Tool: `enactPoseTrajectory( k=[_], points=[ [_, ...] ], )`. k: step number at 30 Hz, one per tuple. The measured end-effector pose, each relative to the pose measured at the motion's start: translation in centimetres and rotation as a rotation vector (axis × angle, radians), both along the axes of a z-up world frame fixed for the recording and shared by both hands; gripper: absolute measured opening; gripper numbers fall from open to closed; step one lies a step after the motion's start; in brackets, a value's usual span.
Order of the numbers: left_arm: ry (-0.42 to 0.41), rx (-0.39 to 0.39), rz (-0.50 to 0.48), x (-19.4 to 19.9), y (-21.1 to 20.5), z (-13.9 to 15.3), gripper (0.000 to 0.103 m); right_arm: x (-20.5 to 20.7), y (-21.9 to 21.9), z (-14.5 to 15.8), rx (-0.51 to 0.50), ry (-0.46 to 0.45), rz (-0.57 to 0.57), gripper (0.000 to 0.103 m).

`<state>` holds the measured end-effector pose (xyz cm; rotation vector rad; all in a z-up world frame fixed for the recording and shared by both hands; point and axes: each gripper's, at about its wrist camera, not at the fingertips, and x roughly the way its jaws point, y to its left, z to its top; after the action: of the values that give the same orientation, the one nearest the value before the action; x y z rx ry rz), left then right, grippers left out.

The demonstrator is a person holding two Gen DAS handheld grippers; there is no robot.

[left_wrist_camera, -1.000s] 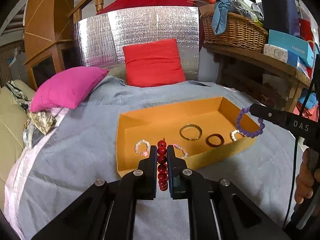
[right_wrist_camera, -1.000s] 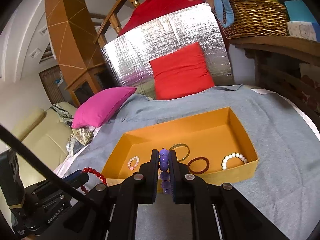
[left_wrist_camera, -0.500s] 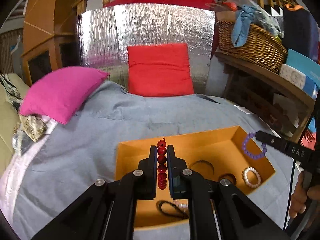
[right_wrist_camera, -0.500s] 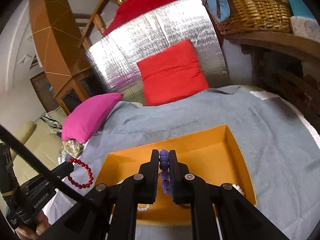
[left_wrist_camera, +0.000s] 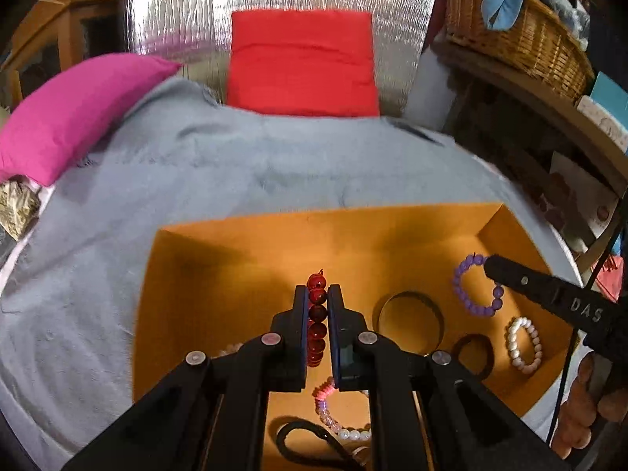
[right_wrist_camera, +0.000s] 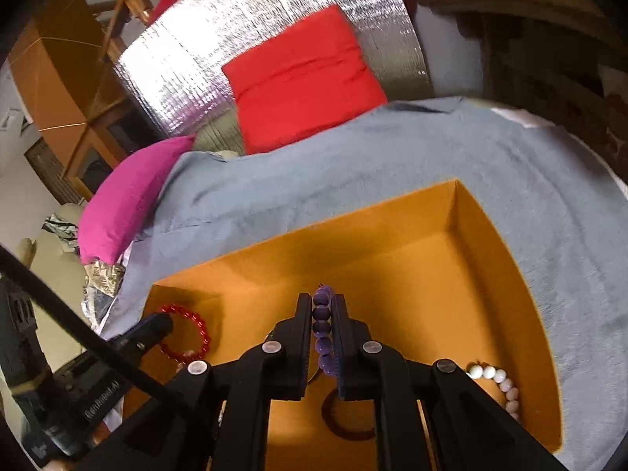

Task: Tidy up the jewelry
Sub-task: 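Lower both bracelets into the orange box and open both grippers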

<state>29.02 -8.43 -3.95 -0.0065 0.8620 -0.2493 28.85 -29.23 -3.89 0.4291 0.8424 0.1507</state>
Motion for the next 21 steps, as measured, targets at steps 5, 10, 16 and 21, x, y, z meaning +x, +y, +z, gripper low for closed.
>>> enactPoseTrajectory(
  k=[5, 10, 16, 21],
  points=[
    [0.032, -0.005, 0.011, 0.5, -0.1, -1.0, 0.010, 0.8, -0.2, -1.3, 0.025, 0.037, -0.016, 0.011],
    [0.040, 0.027, 0.023, 0.6, -0.3, -1.5, 0.010, 0.8, -1.1, -2.2, 0.032, 0.056, -0.051, 0.011],
    [0.049, 0.112, 0.019, 0.2, -1.3, -1.9, 0.032, 0.9, -2.2, -2.4, -0.005, 0.074, -0.101, 0.012],
    [-0.021, 0.166, 0.055, -1.1, -1.3, -0.4, 0.063, 0.1, -3.1, -1.7, -0.013, 0.047, -0.135, 0.048]
  ],
)
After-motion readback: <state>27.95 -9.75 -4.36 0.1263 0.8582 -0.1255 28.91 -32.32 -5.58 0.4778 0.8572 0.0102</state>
